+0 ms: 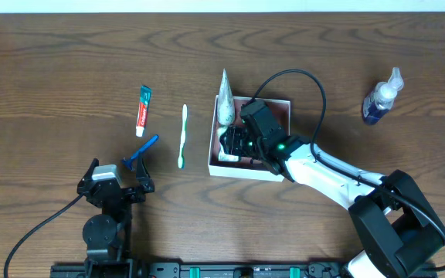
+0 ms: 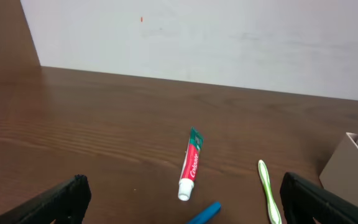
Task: Pack container
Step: 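Carry the packet into the box and release it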
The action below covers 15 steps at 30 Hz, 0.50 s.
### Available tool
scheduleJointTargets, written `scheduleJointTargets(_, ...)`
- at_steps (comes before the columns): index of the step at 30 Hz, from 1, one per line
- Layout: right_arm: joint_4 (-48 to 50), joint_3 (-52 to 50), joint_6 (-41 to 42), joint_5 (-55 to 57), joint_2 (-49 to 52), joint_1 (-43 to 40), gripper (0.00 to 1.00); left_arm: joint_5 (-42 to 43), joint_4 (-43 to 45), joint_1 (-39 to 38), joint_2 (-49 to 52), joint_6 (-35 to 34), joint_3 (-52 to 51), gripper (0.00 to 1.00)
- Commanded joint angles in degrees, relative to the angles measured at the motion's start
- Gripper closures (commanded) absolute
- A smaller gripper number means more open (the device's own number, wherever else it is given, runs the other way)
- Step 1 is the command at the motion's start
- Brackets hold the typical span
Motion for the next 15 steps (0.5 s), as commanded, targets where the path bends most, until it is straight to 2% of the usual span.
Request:
scheduleJointTargets(1, 0.26, 0.35, 0.15, 0.11, 0.37, 0.42, 0.42, -0.68, -2.12, 0.24, -0.35, 0.37, -1.20, 0.02)
scheduleJointTargets(7, 0.42, 0.35, 0.15, -0.15, 0.37, 0.42, 0.42, -0.68, -2.12, 0.24, -0.35, 0.37, -1.20, 0.02)
scheduleJointTargets(10, 0.31, 0.35, 0.13, -1.14, 0.09, 0.42, 0.48, -0.66, -2.12, 0.24, -0.35, 0.37, -1.20, 0.02)
scheduleJointTargets(15, -3.56, 0.35, -1.01, 2.58, -5.62, 0.39, 0.50, -0.66, -2.12, 0.24, -0.35, 0.37, -1.20, 0.02)
